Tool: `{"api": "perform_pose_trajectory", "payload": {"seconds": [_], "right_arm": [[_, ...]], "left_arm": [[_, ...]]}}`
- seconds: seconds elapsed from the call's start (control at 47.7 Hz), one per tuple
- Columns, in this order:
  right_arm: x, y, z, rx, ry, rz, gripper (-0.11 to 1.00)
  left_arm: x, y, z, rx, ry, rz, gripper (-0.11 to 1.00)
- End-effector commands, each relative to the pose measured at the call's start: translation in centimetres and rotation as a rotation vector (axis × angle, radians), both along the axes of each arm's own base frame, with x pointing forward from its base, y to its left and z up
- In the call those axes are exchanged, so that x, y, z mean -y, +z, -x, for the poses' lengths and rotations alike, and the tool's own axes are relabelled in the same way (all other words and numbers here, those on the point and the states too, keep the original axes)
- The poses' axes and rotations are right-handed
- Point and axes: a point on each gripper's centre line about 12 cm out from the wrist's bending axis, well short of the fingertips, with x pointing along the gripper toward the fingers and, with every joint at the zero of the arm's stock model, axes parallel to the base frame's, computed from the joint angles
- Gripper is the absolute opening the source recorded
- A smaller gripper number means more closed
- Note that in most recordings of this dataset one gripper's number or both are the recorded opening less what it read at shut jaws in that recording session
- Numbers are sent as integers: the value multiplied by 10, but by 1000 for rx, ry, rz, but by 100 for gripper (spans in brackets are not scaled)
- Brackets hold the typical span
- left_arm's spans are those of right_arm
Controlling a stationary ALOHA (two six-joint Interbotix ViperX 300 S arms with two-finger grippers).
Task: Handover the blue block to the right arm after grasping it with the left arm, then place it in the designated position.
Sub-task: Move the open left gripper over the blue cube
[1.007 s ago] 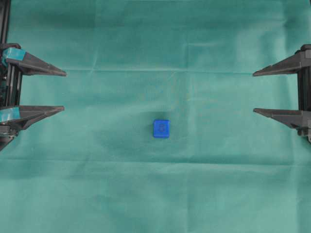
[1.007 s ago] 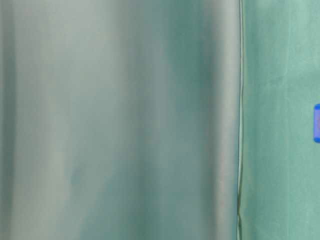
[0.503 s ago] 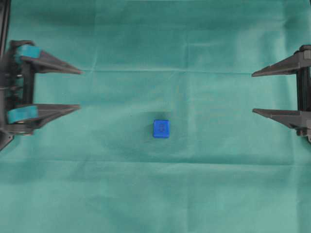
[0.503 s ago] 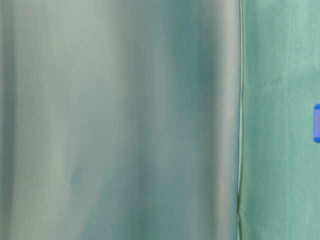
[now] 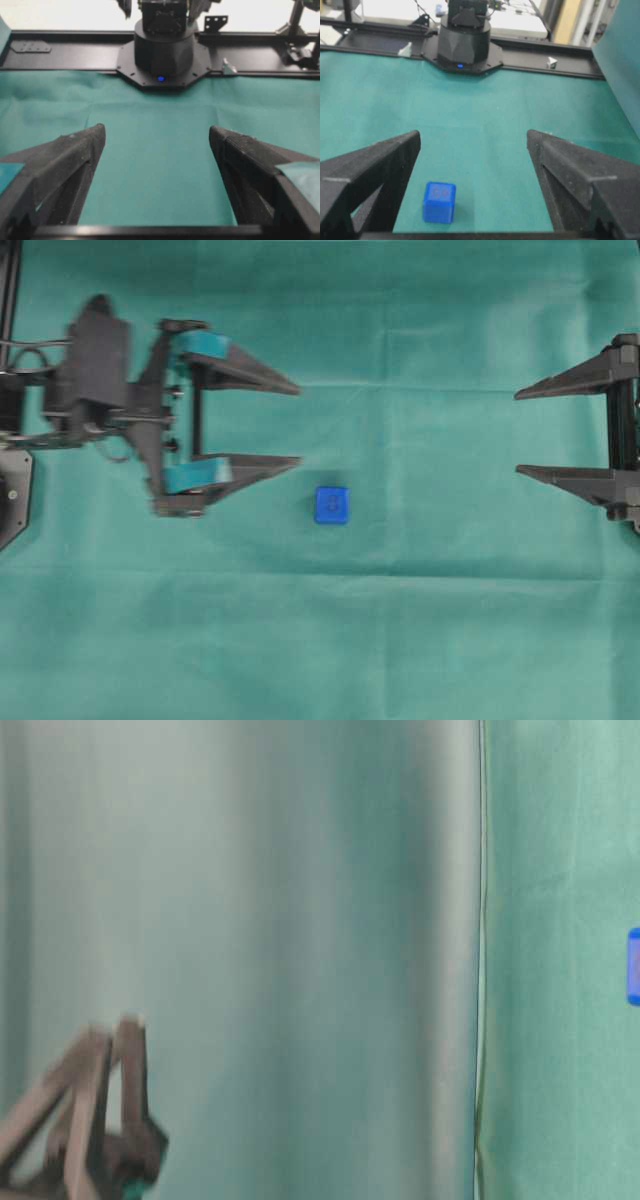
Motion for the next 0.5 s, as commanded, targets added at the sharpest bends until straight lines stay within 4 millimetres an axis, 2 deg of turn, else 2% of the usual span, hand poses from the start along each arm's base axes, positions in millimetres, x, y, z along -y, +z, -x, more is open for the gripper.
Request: {"api": "perform_pose_trajectory", "payload": {"seconds": [0.0,0.147,0.482], "right_arm": [[0,8,-3,18,0,0,93],[0,8,-3,20,-2,0,93],[0,8,-3,21,0,2,93]], "left_arm": [[-1,14,-13,28,1,-3,100],[-1,14,-25,-6,3,-5,100],[-1,9,-29,-96,4,18,100]]}}
